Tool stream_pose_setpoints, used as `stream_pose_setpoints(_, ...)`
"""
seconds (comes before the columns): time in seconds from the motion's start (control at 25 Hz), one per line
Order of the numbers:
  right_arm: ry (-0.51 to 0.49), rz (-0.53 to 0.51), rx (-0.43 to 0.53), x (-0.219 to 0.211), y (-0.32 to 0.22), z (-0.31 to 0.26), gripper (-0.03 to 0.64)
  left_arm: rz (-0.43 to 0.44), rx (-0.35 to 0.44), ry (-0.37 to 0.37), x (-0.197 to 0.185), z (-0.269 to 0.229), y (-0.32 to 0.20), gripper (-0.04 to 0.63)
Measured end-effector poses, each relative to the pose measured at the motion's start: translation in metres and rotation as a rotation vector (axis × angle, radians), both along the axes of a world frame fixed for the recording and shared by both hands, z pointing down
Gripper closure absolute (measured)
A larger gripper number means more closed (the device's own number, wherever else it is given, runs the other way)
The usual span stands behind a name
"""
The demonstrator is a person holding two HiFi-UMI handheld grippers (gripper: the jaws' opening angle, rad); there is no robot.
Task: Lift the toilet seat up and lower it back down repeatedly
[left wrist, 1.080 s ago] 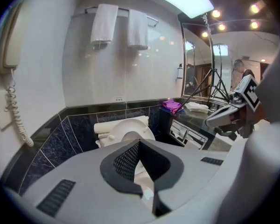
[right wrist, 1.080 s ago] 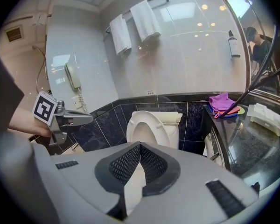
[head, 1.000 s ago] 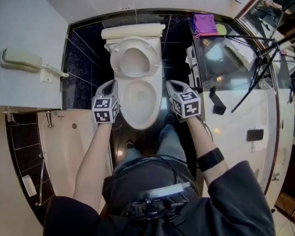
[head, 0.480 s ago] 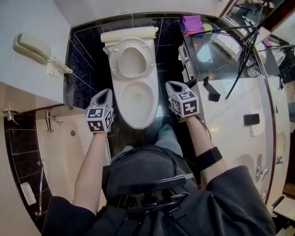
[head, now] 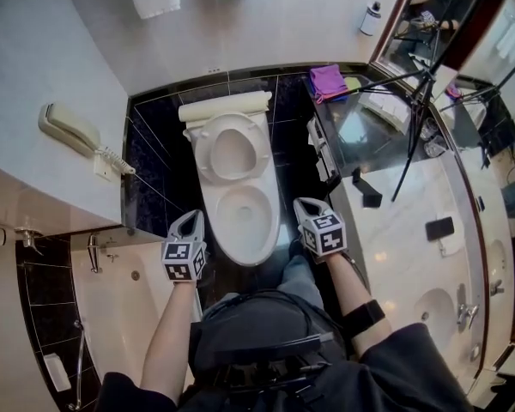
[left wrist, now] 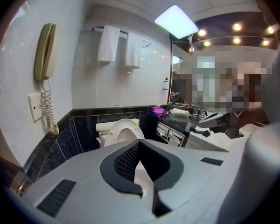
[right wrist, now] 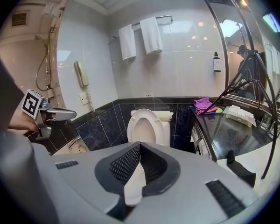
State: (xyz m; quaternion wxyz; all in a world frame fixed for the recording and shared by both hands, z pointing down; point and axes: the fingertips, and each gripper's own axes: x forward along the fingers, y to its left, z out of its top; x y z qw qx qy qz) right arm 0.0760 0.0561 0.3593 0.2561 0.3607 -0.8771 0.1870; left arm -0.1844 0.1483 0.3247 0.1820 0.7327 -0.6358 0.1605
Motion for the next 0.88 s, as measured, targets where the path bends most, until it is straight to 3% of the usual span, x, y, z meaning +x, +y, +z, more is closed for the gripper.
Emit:
stream_pose_setpoints(0.36, 0.025, -0.004, 0.009, 0.001, -0.013, 0.005, 0.603, -0.010, 0.014, -0.001, 0.003, -0.003, -0.011, 0.597)
stream_pose_setpoints(0.52, 0.104, -0.041, 0.062, -0.006, -0.030, 0.001, 0.595, -0.020, 0.007, 0.007, 0.002, -0.003, -0.021, 0.597)
stream_pose_setpoints(0.64, 0.174, -0.088, 0.105, -0.015, -0.052, 0.001, 0.587, -0.018, 0.002, -0.027, 0.001, -0.001, -0.032, 0.597)
stream_pose_setpoints(0.88, 0.287, -0.223, 0.186, -0.036, -0.111, 0.014, 0.508, -0.030, 0.002, -0.066, 0.005, 0.001, -0.065, 0.597)
